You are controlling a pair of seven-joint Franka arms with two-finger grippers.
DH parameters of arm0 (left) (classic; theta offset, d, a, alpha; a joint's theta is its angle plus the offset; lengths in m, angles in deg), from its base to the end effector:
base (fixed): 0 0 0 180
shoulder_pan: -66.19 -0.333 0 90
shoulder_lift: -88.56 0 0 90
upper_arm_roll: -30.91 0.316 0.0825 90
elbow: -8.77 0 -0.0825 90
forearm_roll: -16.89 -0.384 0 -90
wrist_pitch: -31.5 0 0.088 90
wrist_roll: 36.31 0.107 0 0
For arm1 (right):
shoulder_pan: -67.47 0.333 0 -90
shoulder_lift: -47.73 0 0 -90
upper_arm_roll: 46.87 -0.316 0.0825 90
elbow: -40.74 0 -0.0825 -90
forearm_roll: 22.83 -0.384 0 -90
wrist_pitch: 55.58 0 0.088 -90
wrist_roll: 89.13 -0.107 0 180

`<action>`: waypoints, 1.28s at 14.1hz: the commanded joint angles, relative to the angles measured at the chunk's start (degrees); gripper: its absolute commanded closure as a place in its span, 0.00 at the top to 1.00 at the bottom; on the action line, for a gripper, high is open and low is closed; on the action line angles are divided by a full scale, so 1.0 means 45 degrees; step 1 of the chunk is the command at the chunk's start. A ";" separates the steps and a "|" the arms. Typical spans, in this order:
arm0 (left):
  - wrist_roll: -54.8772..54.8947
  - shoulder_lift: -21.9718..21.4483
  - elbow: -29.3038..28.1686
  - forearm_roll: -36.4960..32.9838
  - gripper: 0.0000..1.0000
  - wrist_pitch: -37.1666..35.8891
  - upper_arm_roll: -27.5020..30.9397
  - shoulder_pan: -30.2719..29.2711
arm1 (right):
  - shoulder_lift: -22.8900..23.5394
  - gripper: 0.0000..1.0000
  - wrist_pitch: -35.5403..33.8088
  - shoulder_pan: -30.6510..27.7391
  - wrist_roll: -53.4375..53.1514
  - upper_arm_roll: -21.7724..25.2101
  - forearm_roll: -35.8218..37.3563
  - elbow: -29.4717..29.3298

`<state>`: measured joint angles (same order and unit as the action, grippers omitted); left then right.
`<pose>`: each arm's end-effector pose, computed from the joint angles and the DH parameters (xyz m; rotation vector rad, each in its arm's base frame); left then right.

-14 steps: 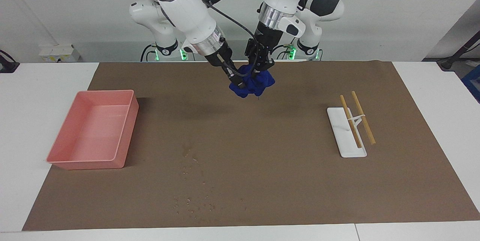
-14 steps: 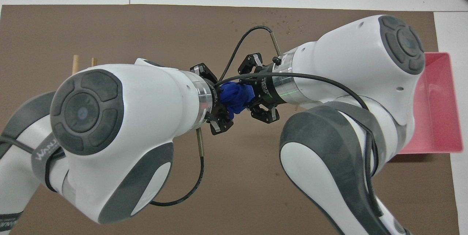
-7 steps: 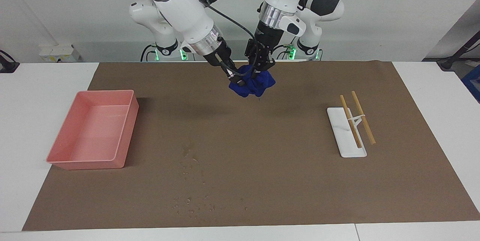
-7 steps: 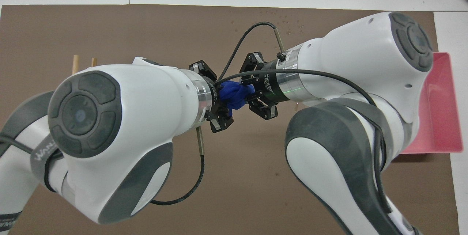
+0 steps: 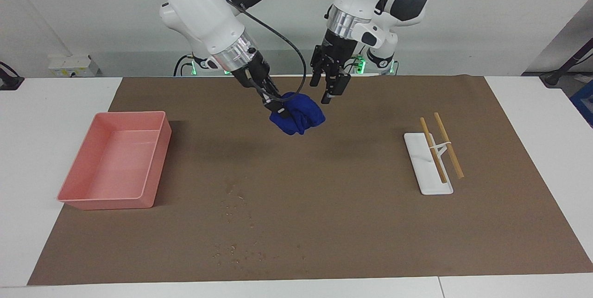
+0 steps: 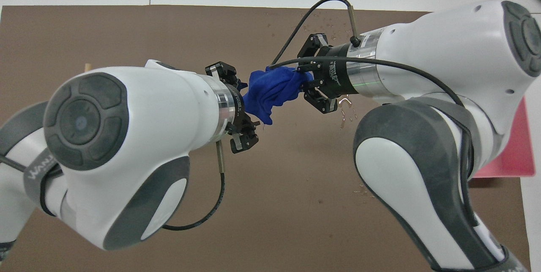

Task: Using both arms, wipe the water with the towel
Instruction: 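Carry the cloth with the right gripper while the left gripper withdraws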

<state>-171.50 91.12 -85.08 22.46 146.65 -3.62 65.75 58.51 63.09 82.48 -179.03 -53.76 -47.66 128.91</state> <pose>0.5002 -0.3365 0.6161 1.7420 2.1856 -0.1233 0.5992 0.2567 0.5847 -2.0473 1.6166 0.2264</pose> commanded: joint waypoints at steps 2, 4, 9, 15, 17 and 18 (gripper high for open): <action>0.2534 0.0017 0.0112 -0.0105 1.00 -0.1132 0.1612 -0.0157 | 0.2168 0.00 0.1649 -0.0771 0.2023 -0.0052 0.0323 -0.0938; 0.3746 -0.0061 0.0015 -0.0105 1.00 -0.1544 0.2454 -0.0176 | 0.3419 0.00 0.2571 -0.1145 0.3215 -0.0072 0.0342 -0.1892; 0.7822 -0.0100 -0.0103 -0.0105 1.00 -0.2694 0.4485 -0.0196 | 0.5453 0.00 0.3627 -0.2356 0.6377 -0.0053 0.0420 -0.3029; 1.5927 -0.0334 -0.0123 -0.0105 1.00 -0.4766 0.6323 -0.0176 | 0.6472 0.00 0.5405 -0.2885 0.8103 -0.0053 0.0185 -0.2370; 1.8038 -0.0354 -0.0045 -0.0163 1.00 -0.5176 0.6714 -0.0157 | 0.6472 0.00 0.5484 -0.2788 0.8104 -0.0033 0.0263 -0.1802; 1.9015 -0.0335 0.0013 -0.0241 1.00 -0.5391 0.6832 -0.0157 | 0.6453 0.00 0.5504 -0.2748 0.8162 -0.0033 0.0283 -0.1529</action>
<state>-93.67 90.39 -85.24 22.45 124.97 26.09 64.88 88.22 86.39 70.20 -143.72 -53.22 -46.56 119.37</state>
